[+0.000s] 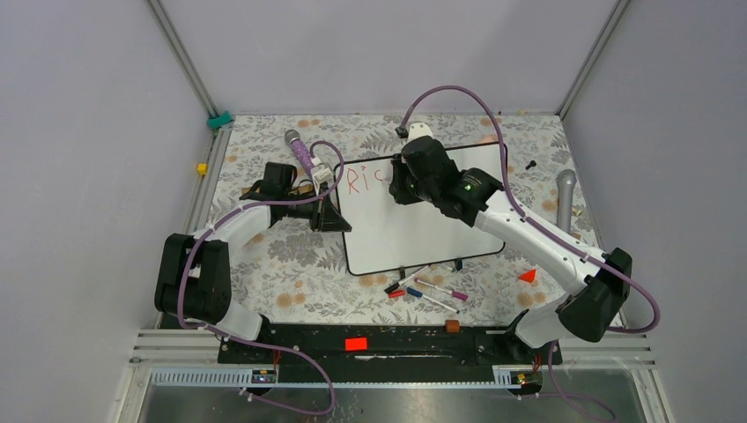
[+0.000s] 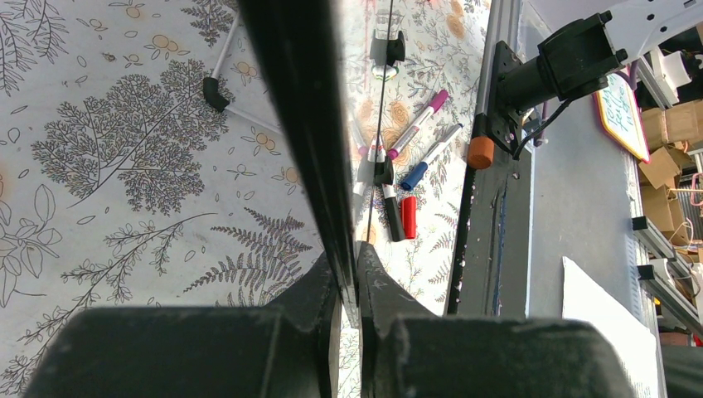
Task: Write a sentence on the whiteboard
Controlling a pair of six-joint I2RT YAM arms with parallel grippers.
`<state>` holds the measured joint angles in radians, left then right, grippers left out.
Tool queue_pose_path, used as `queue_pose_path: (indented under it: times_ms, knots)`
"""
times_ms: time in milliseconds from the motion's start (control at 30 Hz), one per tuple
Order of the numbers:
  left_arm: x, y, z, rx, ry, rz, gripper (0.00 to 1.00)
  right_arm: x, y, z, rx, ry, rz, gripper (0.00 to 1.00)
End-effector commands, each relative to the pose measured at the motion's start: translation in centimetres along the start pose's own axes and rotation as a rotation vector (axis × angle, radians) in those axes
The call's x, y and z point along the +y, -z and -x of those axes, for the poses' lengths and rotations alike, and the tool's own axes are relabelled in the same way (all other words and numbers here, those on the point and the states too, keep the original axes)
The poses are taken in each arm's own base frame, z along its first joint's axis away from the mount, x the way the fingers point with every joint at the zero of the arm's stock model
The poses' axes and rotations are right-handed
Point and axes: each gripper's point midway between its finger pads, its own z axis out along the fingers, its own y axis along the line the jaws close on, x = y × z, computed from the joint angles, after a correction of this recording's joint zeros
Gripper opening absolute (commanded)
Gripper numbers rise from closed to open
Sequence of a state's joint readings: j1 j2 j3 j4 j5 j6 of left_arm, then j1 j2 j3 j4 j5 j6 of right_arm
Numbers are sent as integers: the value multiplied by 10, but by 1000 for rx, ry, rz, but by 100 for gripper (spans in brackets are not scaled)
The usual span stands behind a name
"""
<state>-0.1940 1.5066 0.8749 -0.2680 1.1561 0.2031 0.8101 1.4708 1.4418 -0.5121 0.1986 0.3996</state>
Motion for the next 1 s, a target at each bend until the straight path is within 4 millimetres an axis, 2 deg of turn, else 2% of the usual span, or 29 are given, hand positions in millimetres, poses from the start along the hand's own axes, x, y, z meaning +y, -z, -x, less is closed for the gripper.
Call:
queue_pose_path:
  times_ms: [0, 233, 567, 967]
  knots:
    - [11, 0, 3, 19, -129, 60, 0, -19, 10, 8, -36, -17, -84, 0]
    - [11, 0, 3, 19, -130, 60, 0, -18, 10, 1, -19, -18, -72, 0]
    - [11, 0, 3, 18, -130, 60, 0, -3, 4, -11, 43, -33, 5, 0]
    - [10, -1, 3, 20, -131, 59, 0, 18, -3, 0, 37, -33, 89, 0]
